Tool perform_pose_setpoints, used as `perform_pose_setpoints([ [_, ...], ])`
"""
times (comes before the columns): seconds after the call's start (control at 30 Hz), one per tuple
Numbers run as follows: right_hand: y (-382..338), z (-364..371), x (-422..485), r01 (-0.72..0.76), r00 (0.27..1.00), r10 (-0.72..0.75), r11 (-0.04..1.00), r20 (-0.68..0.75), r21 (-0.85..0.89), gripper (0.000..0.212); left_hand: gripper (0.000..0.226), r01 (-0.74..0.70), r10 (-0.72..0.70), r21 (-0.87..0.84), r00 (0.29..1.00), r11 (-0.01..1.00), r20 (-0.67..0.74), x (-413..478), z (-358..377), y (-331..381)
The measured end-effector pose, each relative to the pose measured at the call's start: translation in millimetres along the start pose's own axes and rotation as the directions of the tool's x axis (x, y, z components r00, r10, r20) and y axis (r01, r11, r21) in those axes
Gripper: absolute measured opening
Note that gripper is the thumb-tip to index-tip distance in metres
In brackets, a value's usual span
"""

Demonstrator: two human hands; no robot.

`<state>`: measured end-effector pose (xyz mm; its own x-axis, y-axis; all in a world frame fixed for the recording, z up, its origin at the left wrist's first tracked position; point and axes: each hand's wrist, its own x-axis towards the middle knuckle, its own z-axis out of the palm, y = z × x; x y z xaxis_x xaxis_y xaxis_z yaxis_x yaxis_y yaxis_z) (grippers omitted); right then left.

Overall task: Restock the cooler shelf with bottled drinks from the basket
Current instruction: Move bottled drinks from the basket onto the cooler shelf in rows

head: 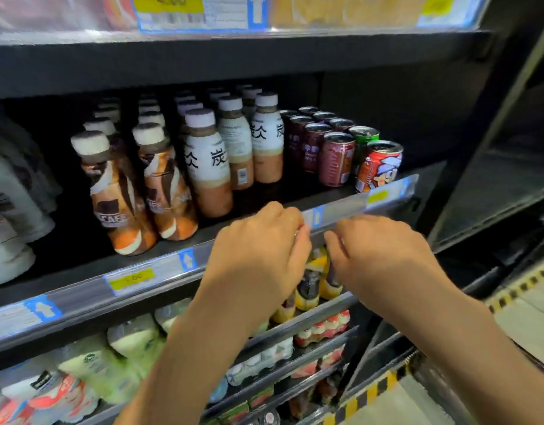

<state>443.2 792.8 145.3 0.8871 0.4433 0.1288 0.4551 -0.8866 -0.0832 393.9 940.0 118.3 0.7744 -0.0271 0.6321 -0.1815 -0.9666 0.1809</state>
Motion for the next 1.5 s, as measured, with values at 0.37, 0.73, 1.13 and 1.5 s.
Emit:
perform_pose_setpoints([
  [0.37,210.9,69.5,-117.9,-0.459,0.801,0.522,0.850,0.295,-0.257,0.025,0.014,-0.420,0.441,-0.206,0.599,0.884,0.669,15.3,204.0,184.1],
  [0.73,510.5,192.1,-120.5,-0.704,0.416,0.691,0.656,0.591,-0.272,0.034,0.025,-0.483,0.443,-0.300,0.215,0.822,0.870,65.0,499.9,368.5],
  [1.13,741.8,366.9,-65.5,-0.739,0.323,0.576,0.649,0.751,-0.180,0.032,0.029,-0.387,0.271,-0.276,-0.069,0.880,0.960,83.1,776.0,479.1],
  [1.5,906.6,695.1,-44.8,-0.703,0.172,0.496,0.667,0.851,-0.247,0.042,0.027,-0.397,0.220,-0.274,-0.176,0.876,0.959,-40.8,1119.1,477.8],
])
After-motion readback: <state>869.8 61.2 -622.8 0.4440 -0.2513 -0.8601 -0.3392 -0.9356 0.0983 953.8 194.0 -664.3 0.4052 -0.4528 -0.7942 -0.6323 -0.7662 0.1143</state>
